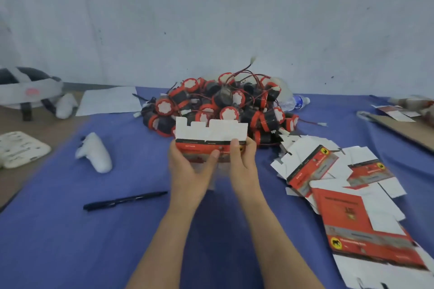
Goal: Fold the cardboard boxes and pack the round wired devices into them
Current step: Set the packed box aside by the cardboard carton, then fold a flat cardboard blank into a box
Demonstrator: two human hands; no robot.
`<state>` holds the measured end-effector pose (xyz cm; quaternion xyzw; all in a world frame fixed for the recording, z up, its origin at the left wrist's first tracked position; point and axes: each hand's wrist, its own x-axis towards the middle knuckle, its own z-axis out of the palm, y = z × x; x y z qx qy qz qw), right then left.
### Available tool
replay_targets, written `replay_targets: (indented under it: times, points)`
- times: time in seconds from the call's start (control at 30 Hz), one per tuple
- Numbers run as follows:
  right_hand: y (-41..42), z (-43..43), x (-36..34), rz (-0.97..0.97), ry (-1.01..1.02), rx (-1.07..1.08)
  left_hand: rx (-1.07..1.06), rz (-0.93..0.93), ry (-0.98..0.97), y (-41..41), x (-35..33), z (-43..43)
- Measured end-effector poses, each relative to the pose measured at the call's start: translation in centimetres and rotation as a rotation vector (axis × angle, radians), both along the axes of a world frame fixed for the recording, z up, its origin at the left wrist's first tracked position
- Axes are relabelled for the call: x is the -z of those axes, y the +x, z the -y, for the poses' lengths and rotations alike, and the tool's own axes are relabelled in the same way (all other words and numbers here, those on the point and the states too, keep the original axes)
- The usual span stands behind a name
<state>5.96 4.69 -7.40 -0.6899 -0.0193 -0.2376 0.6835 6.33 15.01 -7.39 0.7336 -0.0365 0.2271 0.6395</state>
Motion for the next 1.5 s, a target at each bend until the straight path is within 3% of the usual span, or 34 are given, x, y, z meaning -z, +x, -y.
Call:
replay_targets:
  times: [0.27, 0.5, 0.73, 0.9, 1.17, 1.37, 1.5]
  points:
    - [-0.3, 0.1, 0.8, 0.132, -0.124, 0.065, 0.012, 0.066, 0.015, -0.5, 0.6, 0.6]
    - [-0.4, 0.9, 0.9, 0.080, -0.177, 0.178, -0.086, 0.073, 0.092, -0.3, 0.8, 0.6]
    - [-0.9, 0.4, 0.2, 0.072, -0.088, 0.161, -0.158, 0.134, 0.136, -0.4, 0.8, 0.8]
    - [-1.2, 0.5, -0.7, 0.044, 0.105, 0.076, -0.172, 0.179, 0.142, -1.2, 0.1, 0.7]
    - [-1.6, -0.3, -1.1, 0.044, 0.180, 0.072, -0.135, 0.130, -0.011, -1.5, -0.7, 1.5]
    - [-2.1, -1.2, -1.1, 0.087, 0.139, 0.060, -0.115, 0.007, -0.376, -1.3, -1.7, 1.3]
    - [-2.3, -1.4, -1.0, 0.115, 0.145, 0.082, -0.097, 0.014, -0.504, -1.0, -1.8, 0.8]
